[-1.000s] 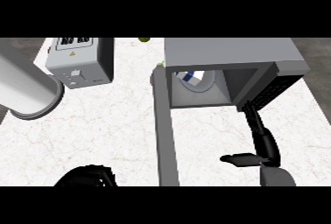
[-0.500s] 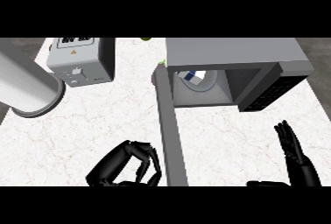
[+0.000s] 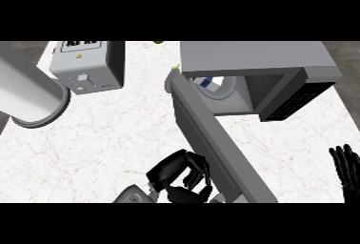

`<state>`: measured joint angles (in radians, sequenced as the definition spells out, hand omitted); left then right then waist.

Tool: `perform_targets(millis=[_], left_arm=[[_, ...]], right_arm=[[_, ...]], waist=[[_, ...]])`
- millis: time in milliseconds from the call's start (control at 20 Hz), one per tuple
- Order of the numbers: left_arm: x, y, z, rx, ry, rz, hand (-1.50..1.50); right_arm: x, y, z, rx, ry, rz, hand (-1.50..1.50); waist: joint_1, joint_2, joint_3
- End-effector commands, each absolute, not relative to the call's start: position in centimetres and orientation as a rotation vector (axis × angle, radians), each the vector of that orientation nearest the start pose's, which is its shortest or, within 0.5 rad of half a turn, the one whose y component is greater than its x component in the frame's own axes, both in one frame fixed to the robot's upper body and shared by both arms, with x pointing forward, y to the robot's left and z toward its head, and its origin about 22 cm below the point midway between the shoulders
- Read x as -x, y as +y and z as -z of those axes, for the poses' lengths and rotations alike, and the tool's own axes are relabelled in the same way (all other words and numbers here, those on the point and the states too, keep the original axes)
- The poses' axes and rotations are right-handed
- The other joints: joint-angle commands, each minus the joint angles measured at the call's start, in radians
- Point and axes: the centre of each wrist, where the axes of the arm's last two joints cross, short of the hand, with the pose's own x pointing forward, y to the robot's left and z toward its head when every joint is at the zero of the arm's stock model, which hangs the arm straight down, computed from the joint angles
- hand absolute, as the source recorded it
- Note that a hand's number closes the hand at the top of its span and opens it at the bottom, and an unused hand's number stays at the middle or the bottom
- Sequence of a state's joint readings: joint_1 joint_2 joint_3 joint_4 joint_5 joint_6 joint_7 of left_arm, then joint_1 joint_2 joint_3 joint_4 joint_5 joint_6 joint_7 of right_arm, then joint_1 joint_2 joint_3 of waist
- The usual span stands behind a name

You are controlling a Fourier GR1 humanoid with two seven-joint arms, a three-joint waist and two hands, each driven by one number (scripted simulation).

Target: Pick up the milk, place it into the microwave and close the microwave

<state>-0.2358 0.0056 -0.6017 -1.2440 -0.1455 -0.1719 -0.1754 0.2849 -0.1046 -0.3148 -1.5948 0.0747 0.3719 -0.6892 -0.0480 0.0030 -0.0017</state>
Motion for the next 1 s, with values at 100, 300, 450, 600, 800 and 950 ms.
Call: perform_targets(millis=[100, 300, 450, 600, 800, 950], left_arm=[[-23.3, 4.3, 6.5, 0.498, -1.491, 0.949, 1.50], [-23.0, 2.8, 5.6, 0.379, -1.529, 0.891, 1.50], [-22.8, 2.2, 5.2, 0.359, -1.558, 0.821, 1.50], [-23.4, 1.9, 4.8, 0.320, -1.584, 0.784, 1.50], [-24.7, 1.3, 2.7, 0.301, -1.655, 0.638, 1.50], [-25.8, 1.0, 1.1, 0.321, -1.756, 0.536, 1.50]], right_arm=[[-13.3, -36.3, 1.0, 0.059, -2.026, -0.188, -1.50], [-14.6, -37.1, -1.4, 0.028, -2.105, -0.228, -1.50], [-14.9, -36.5, -3.2, 0.086, -2.146, -0.261, -1.50], [-15.7, -35.4, -4.2, -0.049, -2.169, -0.278, -1.50], [-16.0, -35.3, -5.0, -0.101, -2.159, -0.318, -1.50], [-16.3, -35.9, -5.9, -0.111, -2.165, -0.340, -1.50]], waist=[[-0.030, 0.007, -0.001], [-0.061, 0.011, -0.002], [-0.077, 0.013, -0.004], [-0.095, 0.018, -0.005], [-0.129, 0.024, -0.007], [-0.149, 0.031, -0.009]])
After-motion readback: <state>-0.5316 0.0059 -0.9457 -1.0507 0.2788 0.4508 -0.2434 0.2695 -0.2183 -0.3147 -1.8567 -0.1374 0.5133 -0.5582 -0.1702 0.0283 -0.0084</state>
